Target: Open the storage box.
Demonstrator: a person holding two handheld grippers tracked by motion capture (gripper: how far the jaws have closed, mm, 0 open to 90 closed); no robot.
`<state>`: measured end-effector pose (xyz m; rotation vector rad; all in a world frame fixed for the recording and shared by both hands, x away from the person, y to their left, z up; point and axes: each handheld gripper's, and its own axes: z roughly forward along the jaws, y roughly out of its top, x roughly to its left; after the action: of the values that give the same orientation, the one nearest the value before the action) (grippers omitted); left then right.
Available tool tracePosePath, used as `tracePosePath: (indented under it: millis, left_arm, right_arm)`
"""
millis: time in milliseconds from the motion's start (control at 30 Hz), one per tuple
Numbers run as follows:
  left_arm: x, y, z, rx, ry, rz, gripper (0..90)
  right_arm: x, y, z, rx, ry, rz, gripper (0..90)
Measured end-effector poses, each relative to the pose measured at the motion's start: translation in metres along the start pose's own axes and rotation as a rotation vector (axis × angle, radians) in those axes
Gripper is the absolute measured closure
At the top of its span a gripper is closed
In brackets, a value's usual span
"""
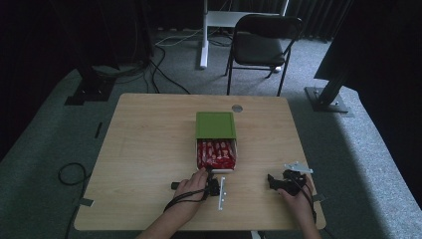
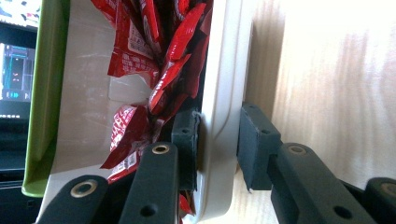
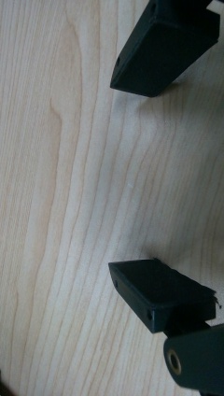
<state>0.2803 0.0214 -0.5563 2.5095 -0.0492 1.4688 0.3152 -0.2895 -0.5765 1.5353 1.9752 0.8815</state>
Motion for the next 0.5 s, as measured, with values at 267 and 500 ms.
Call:
tracePosePath:
  millis: [267,500]
  left_arm:
    - [-0.006,0.001,-0.007,0.004,-0.012,0.006,71.5]
    - [-0.011,0.001,-0.014,0.005,-0.021,0.007,71.5]
  right_arm:
    - [0.000,0.000,0.000,0.000,0.000,0.000,10.6]
    - [0.000,0.000,0.000,-0.001,0.000,0.000,10.7]
